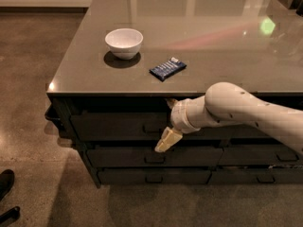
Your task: Open top drawer
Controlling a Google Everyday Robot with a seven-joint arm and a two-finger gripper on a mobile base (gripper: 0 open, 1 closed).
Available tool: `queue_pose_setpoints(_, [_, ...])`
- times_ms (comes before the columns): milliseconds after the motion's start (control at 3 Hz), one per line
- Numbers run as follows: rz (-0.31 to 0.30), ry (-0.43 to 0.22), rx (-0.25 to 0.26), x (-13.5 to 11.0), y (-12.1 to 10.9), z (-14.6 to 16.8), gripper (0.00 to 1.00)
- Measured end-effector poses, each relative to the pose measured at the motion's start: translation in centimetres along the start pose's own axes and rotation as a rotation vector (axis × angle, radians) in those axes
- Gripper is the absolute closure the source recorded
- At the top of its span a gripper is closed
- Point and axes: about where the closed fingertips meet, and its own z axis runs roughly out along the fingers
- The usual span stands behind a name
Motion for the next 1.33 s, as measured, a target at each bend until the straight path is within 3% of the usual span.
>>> queue_pose_setpoints(667, [0.069,-0.006,-0.216,1.5,1.8,5.0,0.0])
queue_pose_setpoints(1333, [0.092,-0.015,-0.325,1.0,3.8,3.9,0.0])
